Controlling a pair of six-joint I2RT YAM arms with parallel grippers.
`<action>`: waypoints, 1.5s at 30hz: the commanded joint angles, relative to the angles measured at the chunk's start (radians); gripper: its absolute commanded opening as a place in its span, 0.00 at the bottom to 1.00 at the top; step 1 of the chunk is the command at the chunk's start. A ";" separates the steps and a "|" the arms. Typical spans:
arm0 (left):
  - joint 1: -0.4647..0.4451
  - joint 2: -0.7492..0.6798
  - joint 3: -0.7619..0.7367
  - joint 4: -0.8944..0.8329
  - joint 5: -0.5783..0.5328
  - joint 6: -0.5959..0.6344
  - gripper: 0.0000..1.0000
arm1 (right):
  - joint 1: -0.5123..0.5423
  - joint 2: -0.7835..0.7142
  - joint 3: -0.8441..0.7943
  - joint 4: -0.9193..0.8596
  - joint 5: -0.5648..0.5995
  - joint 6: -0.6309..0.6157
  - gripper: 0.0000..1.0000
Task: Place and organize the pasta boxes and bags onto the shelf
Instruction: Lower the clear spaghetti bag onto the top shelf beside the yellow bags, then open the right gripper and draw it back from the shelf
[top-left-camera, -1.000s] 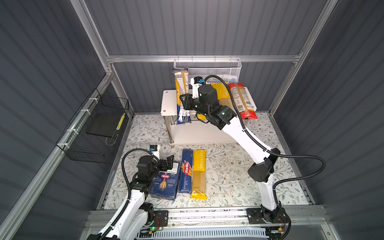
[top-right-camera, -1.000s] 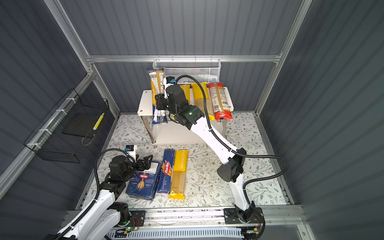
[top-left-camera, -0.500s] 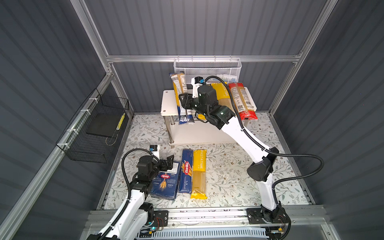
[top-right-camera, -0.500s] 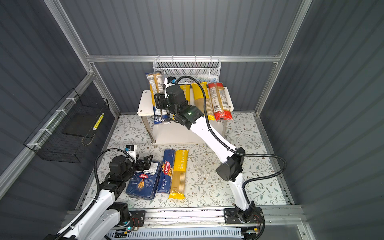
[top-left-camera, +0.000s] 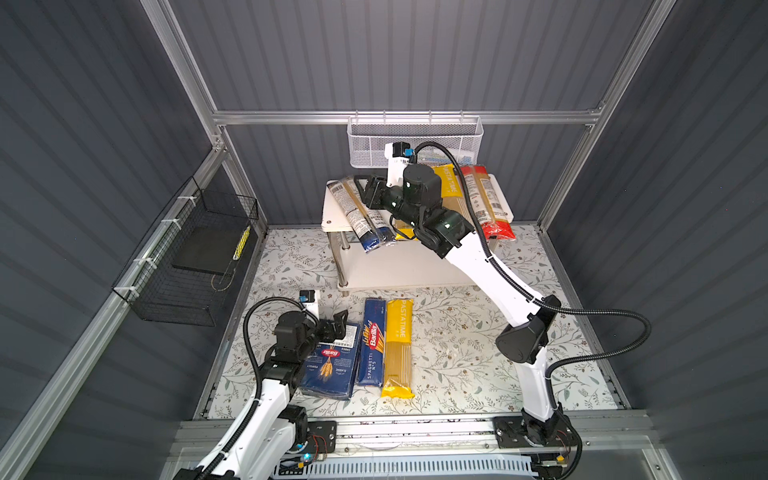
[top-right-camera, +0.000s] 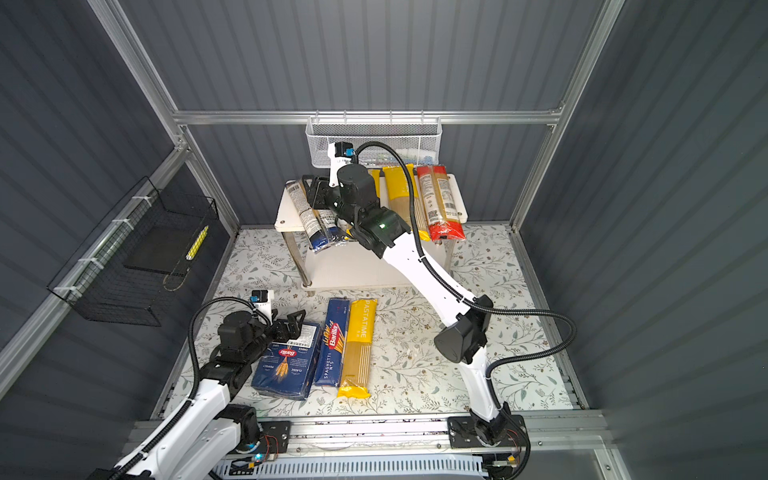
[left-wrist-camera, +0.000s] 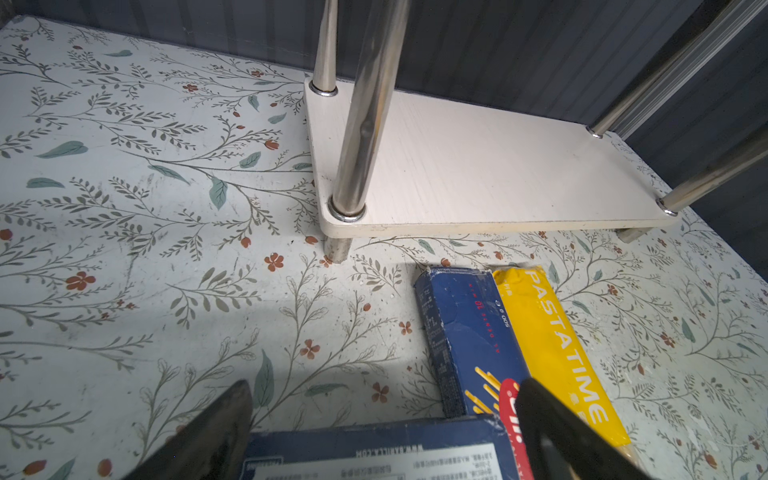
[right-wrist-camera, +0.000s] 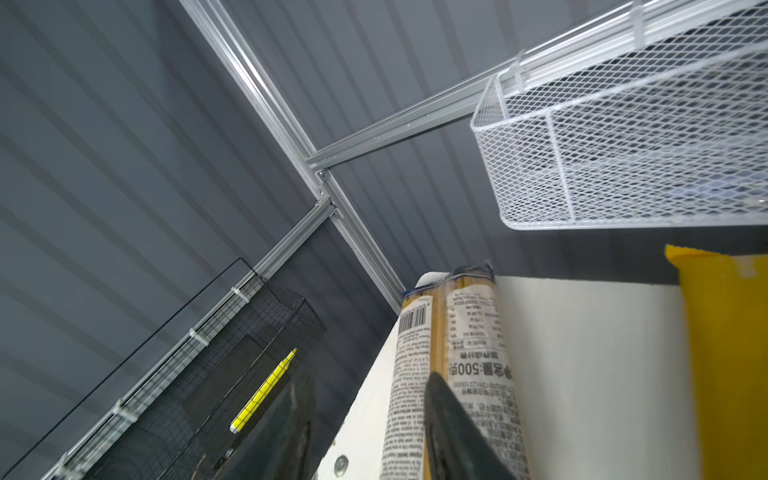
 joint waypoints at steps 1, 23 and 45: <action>-0.005 -0.018 0.014 -0.012 0.003 0.016 1.00 | 0.033 -0.091 0.004 -0.071 -0.078 -0.113 0.47; -0.005 -0.012 0.017 -0.011 0.004 0.015 0.99 | 0.201 -0.580 -0.721 -0.167 -0.176 -0.344 0.55; -0.005 -0.015 0.016 -0.012 0.005 0.016 1.00 | 0.178 -0.467 -0.613 -0.226 -0.109 -0.383 0.64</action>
